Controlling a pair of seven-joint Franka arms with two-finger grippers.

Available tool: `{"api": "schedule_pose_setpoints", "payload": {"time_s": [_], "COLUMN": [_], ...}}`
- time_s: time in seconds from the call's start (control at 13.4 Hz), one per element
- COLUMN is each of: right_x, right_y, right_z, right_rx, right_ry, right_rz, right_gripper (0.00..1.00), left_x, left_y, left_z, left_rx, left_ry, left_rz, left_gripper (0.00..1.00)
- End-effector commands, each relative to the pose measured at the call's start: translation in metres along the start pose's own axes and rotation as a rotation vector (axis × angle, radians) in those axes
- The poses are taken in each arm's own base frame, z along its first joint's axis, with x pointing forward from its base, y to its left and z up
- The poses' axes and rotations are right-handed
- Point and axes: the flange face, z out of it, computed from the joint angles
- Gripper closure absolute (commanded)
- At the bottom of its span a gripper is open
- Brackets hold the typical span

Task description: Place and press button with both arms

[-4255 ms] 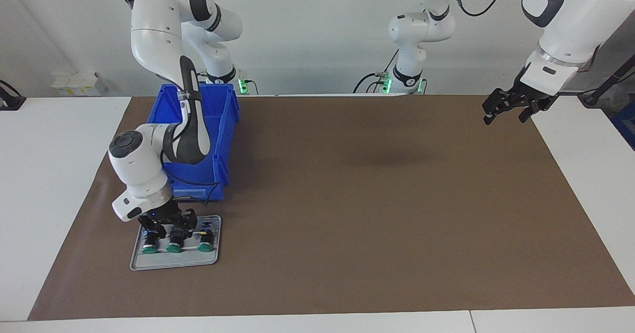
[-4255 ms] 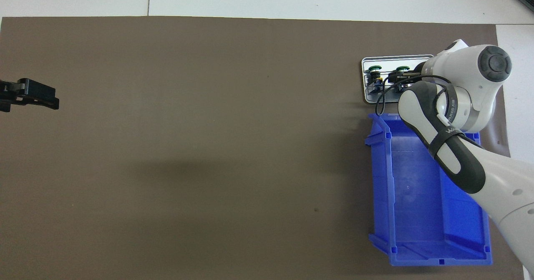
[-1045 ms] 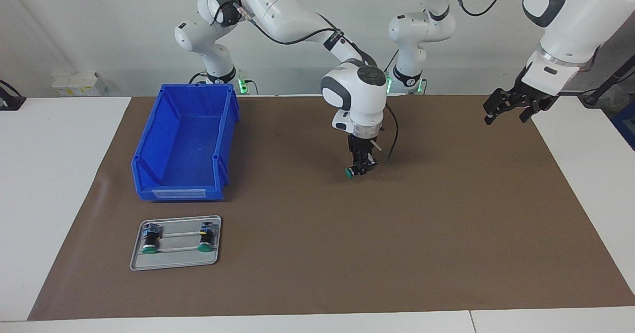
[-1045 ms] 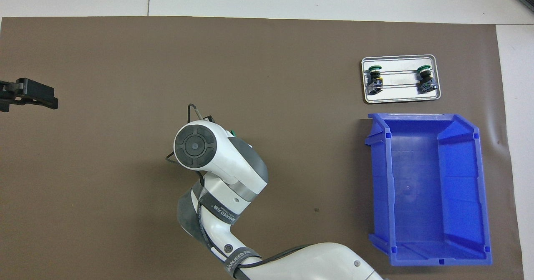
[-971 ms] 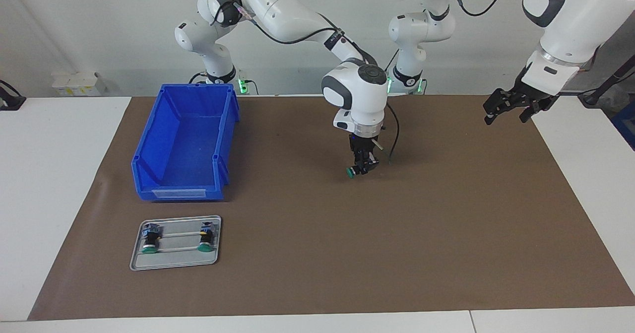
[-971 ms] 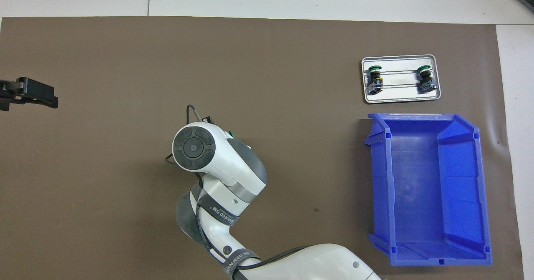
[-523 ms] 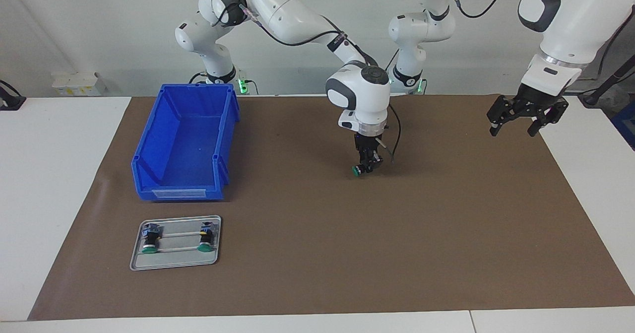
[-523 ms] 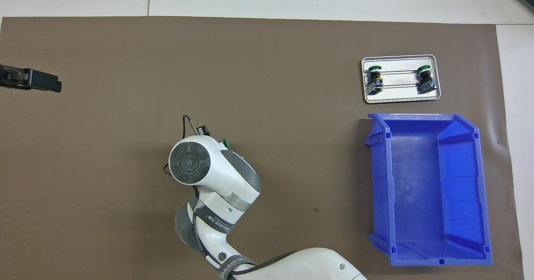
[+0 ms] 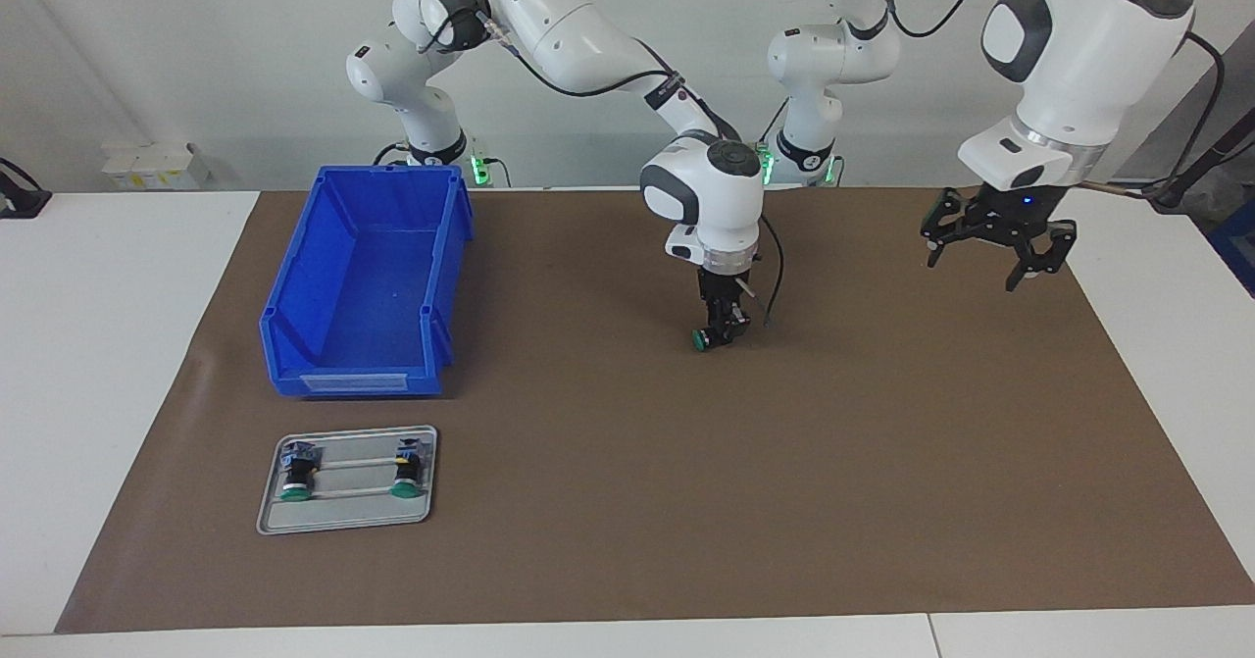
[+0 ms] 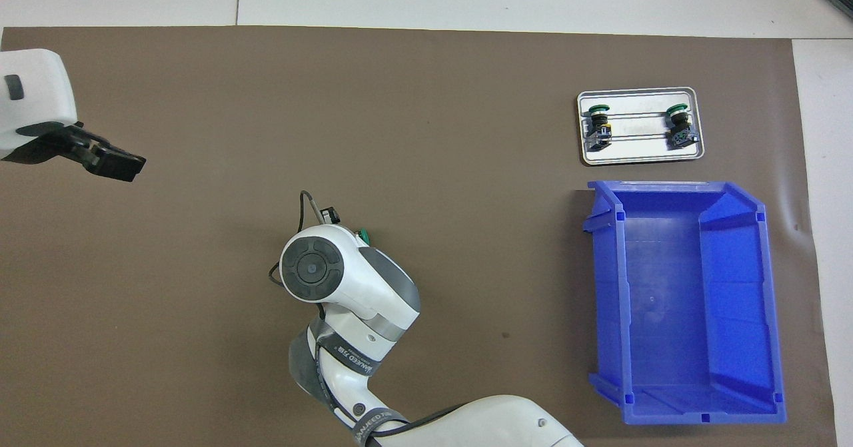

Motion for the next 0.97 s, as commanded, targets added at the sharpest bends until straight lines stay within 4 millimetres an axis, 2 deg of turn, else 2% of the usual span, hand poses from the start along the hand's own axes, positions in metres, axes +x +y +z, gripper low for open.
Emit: {"api": "schedule_pose_setpoints", "payload": {"time_s": [0.0, 0.07, 0.22, 0.37, 0.52, 0.6, 0.67, 0.75, 0.9], "right_x": [0.013, 0.021, 0.037, 0.071, 0.125, 0.155, 0.183, 0.209, 0.275], "right_y": [0.000, -0.005, -0.015, -0.033, -0.038, -0.037, -0.035, -0.034, -0.042], "right_z": [-0.003, -0.003, -0.010, -0.047, -0.093, -0.110, -0.119, -0.129, -0.146], "right_rx": [0.006, 0.013, 0.035, 0.069, 0.088, 0.088, 0.070, 0.049, 0.028], "right_ry": [0.000, 0.013, 0.051, 0.052, 0.055, 0.061, 0.073, 0.082, 0.101], "right_rz": [0.020, 0.012, -0.073, -0.114, -0.208, -0.263, -0.321, -0.401, -0.511], "right_gripper": [0.05, 0.00, 0.00, 0.00, 0.00, 0.00, 0.00, 0.00, 0.00], "left_x": [0.007, 0.009, 0.019, 0.020, 0.016, 0.016, 0.021, 0.022, 0.031], "left_y": [0.038, 0.049, 0.073, 0.075, 0.078, 0.087, 0.105, 0.114, 0.141], "left_z": [0.014, 0.021, 0.033, 0.043, 0.065, 0.078, 0.088, 0.099, 0.122], "left_rx": [-0.030, -0.052, -0.072, -0.080, -0.087, -0.098, -0.105, -0.111, -0.116], "left_ry": [0.008, 0.003, -0.011, -0.016, -0.020, -0.014, 0.002, 0.009, 0.023], "left_rz": [0.144, 0.179, 0.258, 0.381, 0.511, 0.528, 0.551, 0.558, 0.601], "left_gripper": [0.00, 0.00, 0.00, 0.00, 0.00, 0.00, 0.00, 0.00, 0.00]}}
